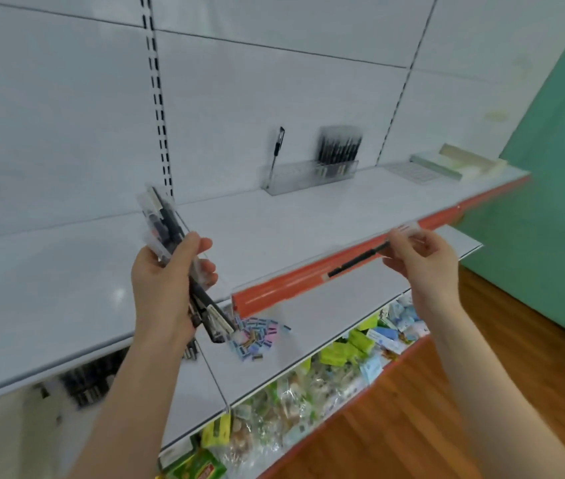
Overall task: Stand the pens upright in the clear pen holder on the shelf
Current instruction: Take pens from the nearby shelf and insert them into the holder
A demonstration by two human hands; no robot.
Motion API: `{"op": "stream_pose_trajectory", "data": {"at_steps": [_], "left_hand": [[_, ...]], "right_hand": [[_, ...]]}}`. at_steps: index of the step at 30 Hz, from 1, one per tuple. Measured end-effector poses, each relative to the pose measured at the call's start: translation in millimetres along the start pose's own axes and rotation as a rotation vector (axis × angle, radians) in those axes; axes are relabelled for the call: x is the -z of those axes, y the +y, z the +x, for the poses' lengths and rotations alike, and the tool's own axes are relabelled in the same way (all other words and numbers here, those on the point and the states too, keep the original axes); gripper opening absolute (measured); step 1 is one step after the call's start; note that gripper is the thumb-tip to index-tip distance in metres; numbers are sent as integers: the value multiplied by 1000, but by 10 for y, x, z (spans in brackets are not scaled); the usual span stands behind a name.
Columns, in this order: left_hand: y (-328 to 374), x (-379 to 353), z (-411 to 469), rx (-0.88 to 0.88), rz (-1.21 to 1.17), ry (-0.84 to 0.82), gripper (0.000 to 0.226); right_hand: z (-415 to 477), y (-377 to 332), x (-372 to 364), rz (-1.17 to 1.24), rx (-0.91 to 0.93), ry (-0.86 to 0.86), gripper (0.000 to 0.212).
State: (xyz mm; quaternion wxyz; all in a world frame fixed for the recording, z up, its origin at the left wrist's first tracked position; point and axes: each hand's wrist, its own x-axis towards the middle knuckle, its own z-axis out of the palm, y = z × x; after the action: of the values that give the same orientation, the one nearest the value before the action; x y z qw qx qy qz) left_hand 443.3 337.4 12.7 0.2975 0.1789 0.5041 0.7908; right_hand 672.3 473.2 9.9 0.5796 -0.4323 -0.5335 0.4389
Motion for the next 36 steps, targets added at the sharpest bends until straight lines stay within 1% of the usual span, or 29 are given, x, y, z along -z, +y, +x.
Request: {"op": "stream_pose_trajectory", "data": {"at_steps": [3,6,12,16,19,22,25,27,30,32,34,36], "left_hand": [[-149,-283,90,14,0,4,5],[-324,-624,250,37,-20,-9,5],[-695,-1384,690,68,-102,-51,6],[-786,-1771,988,59,-161,-2,7],[-848,-2000,1171,58,-192,20,6],[-900,-2155,1283,55,-181,59,5],[-932,-2267,1365,43,-173,105,11],[-945,-2351,1402,24,-160,142,12],[-975,-2497,1440,-31,-129,203,6],[-1013,-2611,1460,-76,-119,240,6],[-1066,-2744,1471,-103,-112,283,8],[-1132,-2884,1481,-116,-128,320,7]], "right_hand": [[353,93,195,-37,-7,67,24],[703,185,236,-28,-10,80,30],[1567,341,172,-10,-21,47,25],[2201,372,91,-88,26,-2,19],[2636,391,13,-117,95,-38,17],[2969,407,-158,-115,135,-99,7],[3263,424,-417,-133,203,-182,5],[3439,432,-616,-157,258,-248,9],[3663,412,-894,-202,371,-354,9],[3793,383,-1041,-209,443,-428,15],[3923,363,-1153,-209,484,-505,19],[4046,368,-1226,-206,520,-576,19]]}}
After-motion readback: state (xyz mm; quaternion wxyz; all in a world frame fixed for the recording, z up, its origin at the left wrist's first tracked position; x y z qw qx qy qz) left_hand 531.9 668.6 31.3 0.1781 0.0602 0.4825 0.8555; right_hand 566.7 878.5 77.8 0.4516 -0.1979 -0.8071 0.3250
